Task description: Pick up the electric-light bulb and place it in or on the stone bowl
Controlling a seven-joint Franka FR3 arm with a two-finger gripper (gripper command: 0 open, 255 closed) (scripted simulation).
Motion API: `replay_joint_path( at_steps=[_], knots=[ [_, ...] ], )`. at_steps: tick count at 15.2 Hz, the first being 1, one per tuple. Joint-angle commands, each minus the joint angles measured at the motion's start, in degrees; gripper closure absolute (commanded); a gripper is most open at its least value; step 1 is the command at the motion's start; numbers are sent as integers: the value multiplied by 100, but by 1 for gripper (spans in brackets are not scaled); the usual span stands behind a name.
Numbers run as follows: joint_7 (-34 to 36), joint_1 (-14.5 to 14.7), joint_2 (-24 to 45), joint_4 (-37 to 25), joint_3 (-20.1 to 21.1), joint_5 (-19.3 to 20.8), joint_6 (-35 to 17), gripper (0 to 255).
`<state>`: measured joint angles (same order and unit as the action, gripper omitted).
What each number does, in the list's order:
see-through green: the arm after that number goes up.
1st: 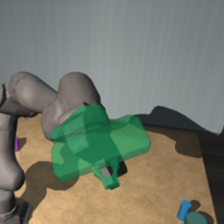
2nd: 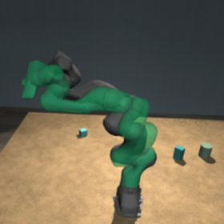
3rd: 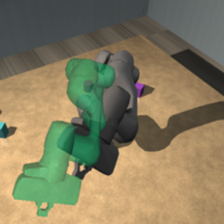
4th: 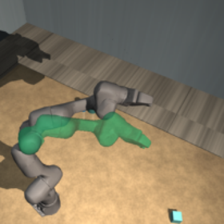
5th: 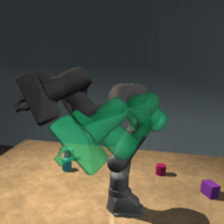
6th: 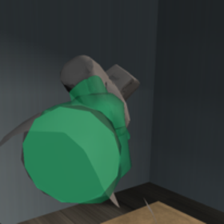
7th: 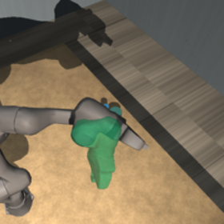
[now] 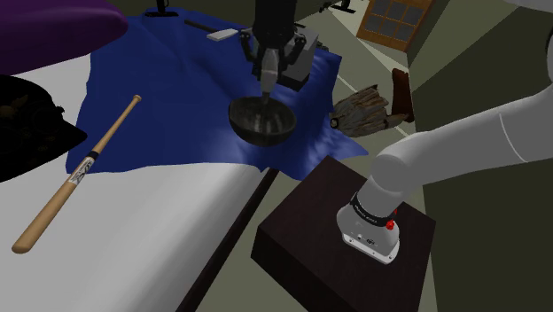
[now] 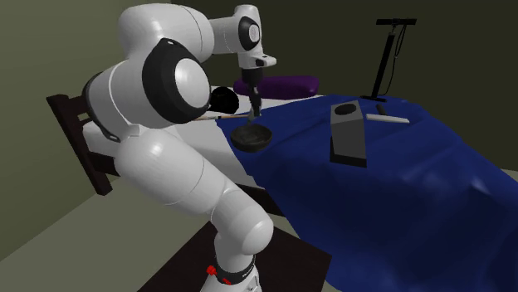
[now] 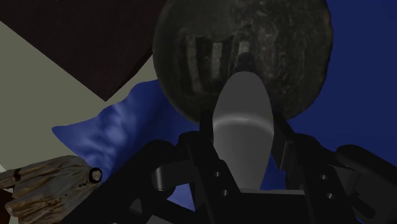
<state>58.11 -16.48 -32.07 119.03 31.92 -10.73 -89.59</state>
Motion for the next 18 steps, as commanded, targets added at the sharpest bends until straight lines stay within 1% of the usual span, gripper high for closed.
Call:
replay_joint_path(
  at_steps=[1, 13, 18],
  knots=[
    [66, 61, -106, 164, 50, -76, -65, 255],
    [69, 146, -202, 1135, 223, -229, -952, 255],
    [69, 146, -202, 1135, 223, -229, -952, 255]
  ],
)
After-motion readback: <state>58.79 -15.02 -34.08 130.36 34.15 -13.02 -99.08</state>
